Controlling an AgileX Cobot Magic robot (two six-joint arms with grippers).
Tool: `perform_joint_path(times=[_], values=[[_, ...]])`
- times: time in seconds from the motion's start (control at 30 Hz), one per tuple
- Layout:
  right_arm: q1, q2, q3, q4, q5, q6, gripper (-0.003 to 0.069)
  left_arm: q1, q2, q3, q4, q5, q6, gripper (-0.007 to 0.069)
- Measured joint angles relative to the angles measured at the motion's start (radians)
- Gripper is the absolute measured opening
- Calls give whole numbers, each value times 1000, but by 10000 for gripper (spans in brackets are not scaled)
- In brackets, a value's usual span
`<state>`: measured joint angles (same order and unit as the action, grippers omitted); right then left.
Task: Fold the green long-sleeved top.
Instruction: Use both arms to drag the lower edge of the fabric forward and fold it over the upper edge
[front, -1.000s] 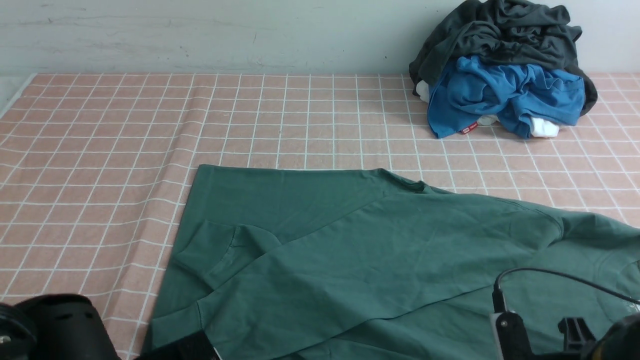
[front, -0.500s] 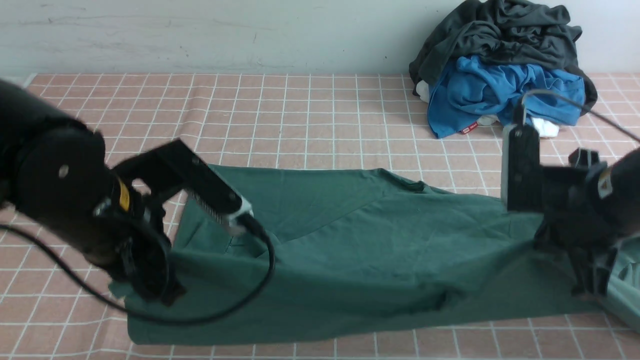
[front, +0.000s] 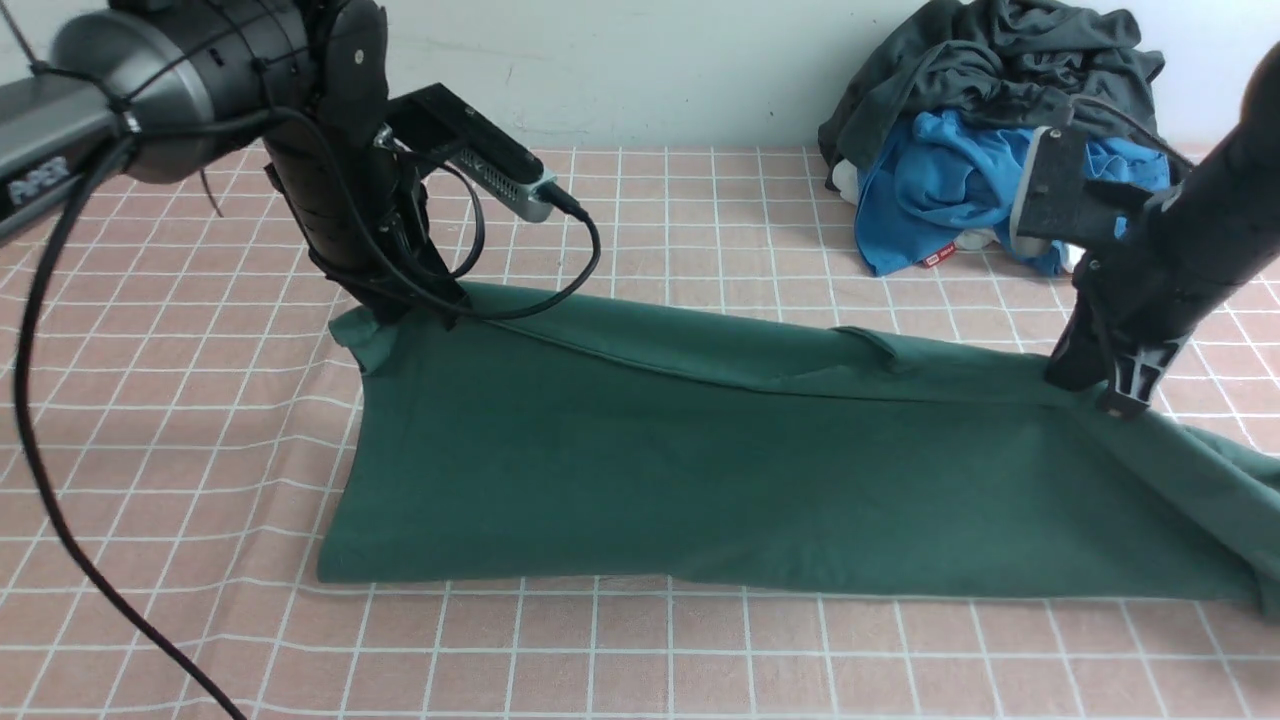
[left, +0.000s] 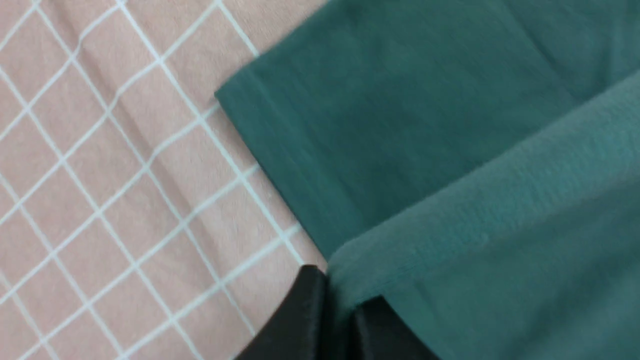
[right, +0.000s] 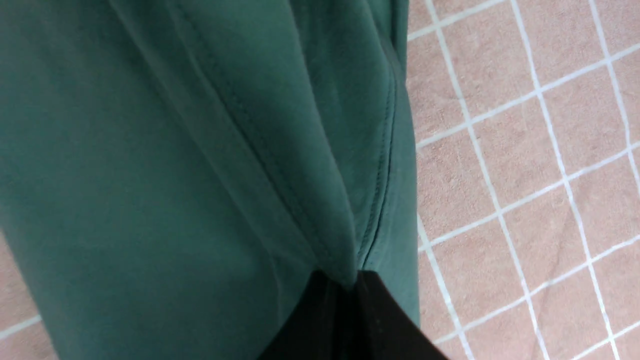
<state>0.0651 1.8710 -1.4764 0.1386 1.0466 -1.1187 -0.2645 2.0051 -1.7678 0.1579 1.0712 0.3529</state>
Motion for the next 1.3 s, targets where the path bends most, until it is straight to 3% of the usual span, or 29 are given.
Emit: perform_joint_path(times=[0.27,0.4,0.47,0.53,0.57,0.6,0.63,0.67,0.83,0.97,1.1,1.23,1.27,1.3], values=[[-3,153,-106,14,-109,85,18,34,164,-99,3,-32,1,21],[-7,210,-130,-5,-161,165,83,47,206,-101,13,-88,1,68],[-10,218,-134,-33,-176,213,123,51,214,-101,19,-101,-4,104],[-11,220,-158,-92,-185,359,209,59,218,-102,27,-110,-38,185],[-11,220,-161,-92,-185,359,216,60,218,-102,29,-110,-47,192],[-11,217,-196,-139,-167,508,271,65,218,-113,42,-109,-102,270],[-11,215,-200,-139,-163,522,281,65,218,-113,42,-109,-102,270],[-10,203,-231,-144,-106,622,311,67,218,-138,57,-90,-164,337],[31,174,-255,-47,52,666,323,63,218,-198,50,-4,-240,431],[105,210,-255,62,140,627,289,43,218,-216,-2,66,-225,425],[167,293,-255,63,63,627,221,30,218,-216,-56,88,-191,349],[169,346,-255,11,-122,737,172,30,218,-216,-76,118,-178,232],[167,349,-255,8,-132,746,169,30,218,-216,-76,119,-178,232],[157,359,-260,-29,-205,836,161,30,218,-216,-76,134,-175,182]])
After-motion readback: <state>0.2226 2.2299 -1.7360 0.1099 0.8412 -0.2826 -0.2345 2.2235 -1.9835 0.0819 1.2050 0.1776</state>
